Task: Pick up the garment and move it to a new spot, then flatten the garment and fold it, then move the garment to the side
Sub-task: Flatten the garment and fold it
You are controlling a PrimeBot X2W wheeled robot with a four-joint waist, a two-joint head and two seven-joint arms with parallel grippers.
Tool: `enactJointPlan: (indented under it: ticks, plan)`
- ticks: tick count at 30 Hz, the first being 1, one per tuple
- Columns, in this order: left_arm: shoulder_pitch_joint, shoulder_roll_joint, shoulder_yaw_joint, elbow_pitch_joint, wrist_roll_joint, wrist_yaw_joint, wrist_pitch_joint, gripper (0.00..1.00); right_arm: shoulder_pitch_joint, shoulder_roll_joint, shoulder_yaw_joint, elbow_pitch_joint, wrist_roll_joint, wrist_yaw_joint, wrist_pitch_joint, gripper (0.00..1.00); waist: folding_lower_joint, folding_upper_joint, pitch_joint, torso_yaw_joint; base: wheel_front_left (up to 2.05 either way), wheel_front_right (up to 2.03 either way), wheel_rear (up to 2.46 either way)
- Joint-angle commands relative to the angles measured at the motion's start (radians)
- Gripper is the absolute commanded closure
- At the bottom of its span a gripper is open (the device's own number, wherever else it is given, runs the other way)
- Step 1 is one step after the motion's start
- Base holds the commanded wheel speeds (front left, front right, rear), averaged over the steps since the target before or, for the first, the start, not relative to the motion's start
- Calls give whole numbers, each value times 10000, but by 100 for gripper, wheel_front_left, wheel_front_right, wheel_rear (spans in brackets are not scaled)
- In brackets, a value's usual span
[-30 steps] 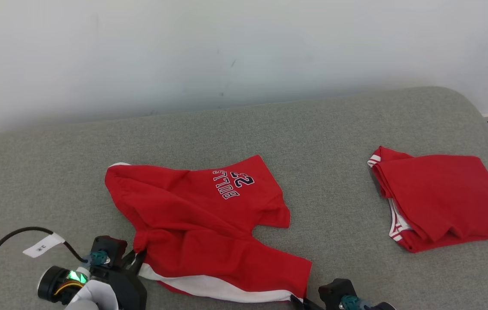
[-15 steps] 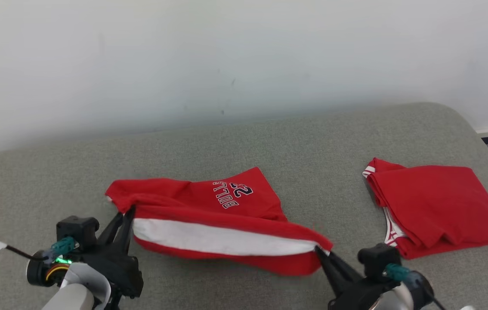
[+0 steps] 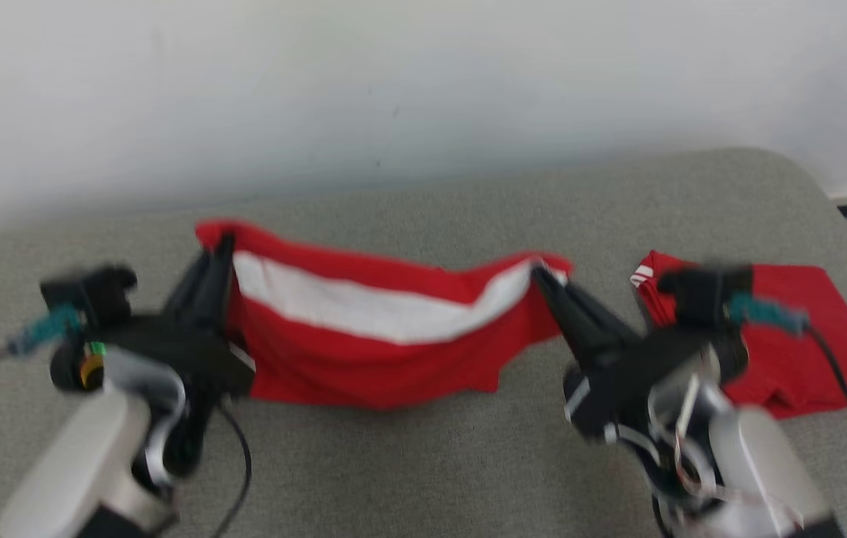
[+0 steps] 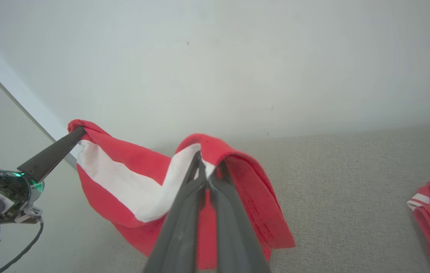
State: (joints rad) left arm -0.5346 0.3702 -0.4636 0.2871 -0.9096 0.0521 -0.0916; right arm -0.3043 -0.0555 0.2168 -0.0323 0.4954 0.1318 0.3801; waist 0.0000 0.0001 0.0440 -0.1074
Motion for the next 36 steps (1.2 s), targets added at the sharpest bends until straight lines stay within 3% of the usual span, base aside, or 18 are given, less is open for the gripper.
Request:
enactJointPlan:
  ticks: [1,6,10,17,21,27,31,36]
  plan:
    - [-480,47,34,124,146,-29,87,100,-630,-70,46,263,86,-26,56,100,0,-1,1110,-216,0,0,0]
    - [-3330,-176,440,955,299,-46,201,100,-4374,28,-370,2648,1068,-26,-539,100,0,-1,2581,-414,0,0,0]
    - [-5300,-414,547,1776,620,-321,-235,100,-6997,65,-706,4614,988,-25,-1781,100,0,-1,3191,-364,0,0,0]
    - [-7369,-957,1459,2329,538,-876,-1582,100,-9651,-7,-967,6575,818,-26,-4139,100,0,-1,3354,-136,0,0,0]
    - [-6823,-1241,1475,2517,377,-1335,-1677,100,-9594,-256,-616,7162,1113,-26,-4403,100,0,-1,3300,121,0,0,0]
    - [-4741,-1368,595,3391,275,-1629,-1258,100,-7883,-1108,859,7489,1815,-26,-2791,100,0,-1,2987,469,0,0,0]
    - [-3053,-1513,627,3700,-461,-1658,-863,100,-6294,-1900,1652,6650,2664,-26,-1391,100,0,-1,2449,645,0,0,0]
    - [-1255,-1412,203,3463,-452,-1432,-416,100,-4124,-2858,1458,5105,3267,-26,-189,100,0,-1,1583,754,0,0,0]
